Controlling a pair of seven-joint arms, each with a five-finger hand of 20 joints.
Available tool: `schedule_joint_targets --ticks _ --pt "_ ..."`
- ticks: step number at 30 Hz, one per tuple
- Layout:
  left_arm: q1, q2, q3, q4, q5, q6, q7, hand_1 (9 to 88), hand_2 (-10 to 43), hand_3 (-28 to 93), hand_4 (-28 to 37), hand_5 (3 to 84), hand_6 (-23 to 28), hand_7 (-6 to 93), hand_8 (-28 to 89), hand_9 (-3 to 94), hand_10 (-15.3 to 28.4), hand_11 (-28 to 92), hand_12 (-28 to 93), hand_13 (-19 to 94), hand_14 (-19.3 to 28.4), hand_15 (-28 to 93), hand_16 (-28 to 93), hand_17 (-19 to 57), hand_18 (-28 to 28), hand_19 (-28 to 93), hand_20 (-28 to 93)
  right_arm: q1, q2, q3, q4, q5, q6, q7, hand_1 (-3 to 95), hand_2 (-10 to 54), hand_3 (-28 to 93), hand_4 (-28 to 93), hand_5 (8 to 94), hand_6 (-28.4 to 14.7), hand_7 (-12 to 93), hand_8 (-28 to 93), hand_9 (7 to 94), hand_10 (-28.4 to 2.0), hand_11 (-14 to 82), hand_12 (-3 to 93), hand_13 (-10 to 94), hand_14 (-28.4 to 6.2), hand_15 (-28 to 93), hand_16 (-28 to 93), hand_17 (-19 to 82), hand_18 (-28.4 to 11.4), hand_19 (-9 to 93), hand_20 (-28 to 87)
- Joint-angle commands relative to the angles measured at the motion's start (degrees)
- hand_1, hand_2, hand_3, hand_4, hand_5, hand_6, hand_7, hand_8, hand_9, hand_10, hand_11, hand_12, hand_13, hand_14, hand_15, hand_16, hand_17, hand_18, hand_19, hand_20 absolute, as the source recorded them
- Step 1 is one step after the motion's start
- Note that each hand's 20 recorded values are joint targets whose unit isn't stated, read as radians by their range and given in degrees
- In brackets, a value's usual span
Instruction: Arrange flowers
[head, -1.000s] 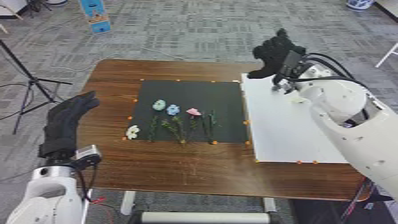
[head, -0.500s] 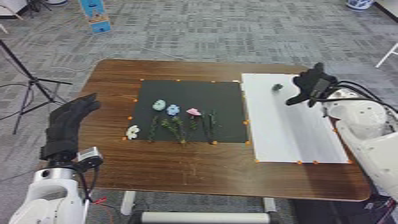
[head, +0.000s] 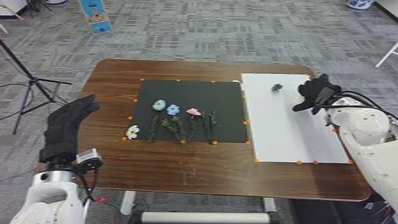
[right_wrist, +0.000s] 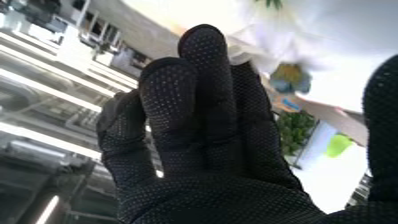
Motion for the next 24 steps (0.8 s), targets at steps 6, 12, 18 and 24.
schedule_joint_targets --ticks 6,12,18,24 --pt "0.6 -0.97 0.02 -0.5 -0.39 0.39 0.04 24.9 16.5 71 -28.3 49.8 3.9 15.6 -9 51.4 13.2 20 10 37 12.8 11 -2 7.1 7.7 5 16 -2.4 -1.2 0.3 2.8 -12.0 -0.3 4.1 32.7 -8.9 67 -23 67.2 -0.1 25 -9 76.1 -13.1 39.6 33.1 70 -13.6 66 41 32 -25.2 78 67" --pt "0.7 -0.99 -0.17 -0.54 -0.73 0.39 0.18 24.9 16.6 70 -28.3 49.8 3.9 15.6 -9 51.4 13.2 20 10 37 12.9 11 -2 7.1 7.7 5 16 -2.5 -1.0 -0.1 2.4 -11.3 0.3 4.4 53.9 3.6 50 -22 73.7 1.0 27 13 82.2 -10.3 40.5 33.4 75 -10.6 66 41 37 -24.2 83 64" --pt "0.8 -0.9 -0.45 -0.65 -0.94 0.43 0.43 24.9 16.6 70 -28.3 49.8 4.0 15.5 -9 51.3 13.2 20 10 37 13.0 11 -2 7.1 7.8 5 16 -1.6 0.7 -1.6 0.0 -6.6 1.6 4.8 58.0 5.6 46 -23 73.9 1.3 28 16 82.4 -9.9 41.9 33.7 76 -9.8 67 42 38 -23.8 84 64" --pt "0.4 -0.27 -0.63 -0.51 -1.17 0.36 0.37 24.9 16.7 70 -28.3 49.8 4.0 15.5 -9 51.4 13.3 20 10 37 13.1 11 -2 7.1 7.7 5 16 2.7 5.6 -7.6 -6.3 4.0 5.8 7.7 58.2 5.8 47 -23 74.2 1.2 28 17 82.4 -10.0 42.7 34.0 76 -9.7 68 43 38 -23.7 84 65"
